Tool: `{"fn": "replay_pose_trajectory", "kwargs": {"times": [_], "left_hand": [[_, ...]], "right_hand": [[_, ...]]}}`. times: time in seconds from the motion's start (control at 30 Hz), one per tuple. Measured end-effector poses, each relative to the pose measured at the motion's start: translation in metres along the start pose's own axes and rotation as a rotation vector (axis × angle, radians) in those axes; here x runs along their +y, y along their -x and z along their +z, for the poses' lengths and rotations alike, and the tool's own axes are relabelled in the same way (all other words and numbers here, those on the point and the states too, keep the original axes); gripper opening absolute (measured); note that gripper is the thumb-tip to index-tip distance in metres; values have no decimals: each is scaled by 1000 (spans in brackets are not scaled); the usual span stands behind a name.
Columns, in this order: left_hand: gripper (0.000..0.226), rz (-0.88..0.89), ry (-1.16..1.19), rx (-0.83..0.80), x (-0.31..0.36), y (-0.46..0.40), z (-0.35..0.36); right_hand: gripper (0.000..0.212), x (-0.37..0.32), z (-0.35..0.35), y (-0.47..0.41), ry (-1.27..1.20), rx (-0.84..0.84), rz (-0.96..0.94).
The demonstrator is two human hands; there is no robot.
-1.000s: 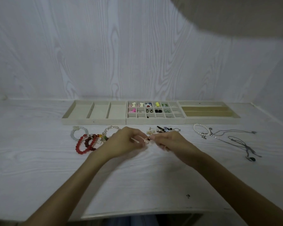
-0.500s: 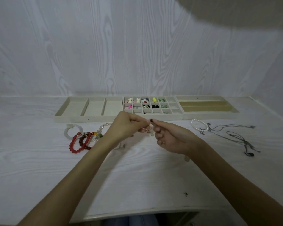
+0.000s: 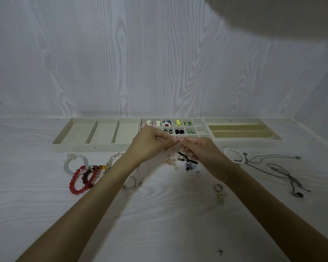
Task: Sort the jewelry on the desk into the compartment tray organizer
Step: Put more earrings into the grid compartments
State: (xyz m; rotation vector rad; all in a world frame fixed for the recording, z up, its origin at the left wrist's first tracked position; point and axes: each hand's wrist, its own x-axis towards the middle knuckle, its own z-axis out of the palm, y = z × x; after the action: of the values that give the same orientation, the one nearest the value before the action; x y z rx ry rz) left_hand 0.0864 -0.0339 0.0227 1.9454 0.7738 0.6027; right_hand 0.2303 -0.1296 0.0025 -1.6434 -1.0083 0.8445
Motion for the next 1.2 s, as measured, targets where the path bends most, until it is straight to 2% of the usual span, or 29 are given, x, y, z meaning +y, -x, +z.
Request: {"fn": "replay_pose_trajectory", "kwargs": {"times": [0.07, 0.2, 0.33, 0.47, 0.6, 0.8, 0.93, 1.2], "left_hand": [[11, -2, -33, 15, -2, -13, -2], [15, -31, -219, 54, -7, -39, -3], [20, -85, -371, 78, -20, -65, 3], [23, -86, -440, 100, -32, -83, 7], [16, -55, -546, 4, -34, -90, 6], [10, -36, -656, -139, -29, -92, -2], [20, -13, -668, -106, -25, -92, -15], [21, 9, -676, -84, -20, -86, -33]], "right_hand": [[33, -5, -5, -9, 107, 44, -95], [18, -12, -15, -38, 187, 100, -244], [10, -5, -21, -72, 279, 95, -171], [13, -4, -25, -96, 445, -20, -138], [17, -7, -27, -106, 560, -126, -142], [10, -5, -18, -111, 682, -110, -185], [12, -8, -13, -114, 742, -105, -167], [11, -12, -7, -115, 899, -133, -146]]}}
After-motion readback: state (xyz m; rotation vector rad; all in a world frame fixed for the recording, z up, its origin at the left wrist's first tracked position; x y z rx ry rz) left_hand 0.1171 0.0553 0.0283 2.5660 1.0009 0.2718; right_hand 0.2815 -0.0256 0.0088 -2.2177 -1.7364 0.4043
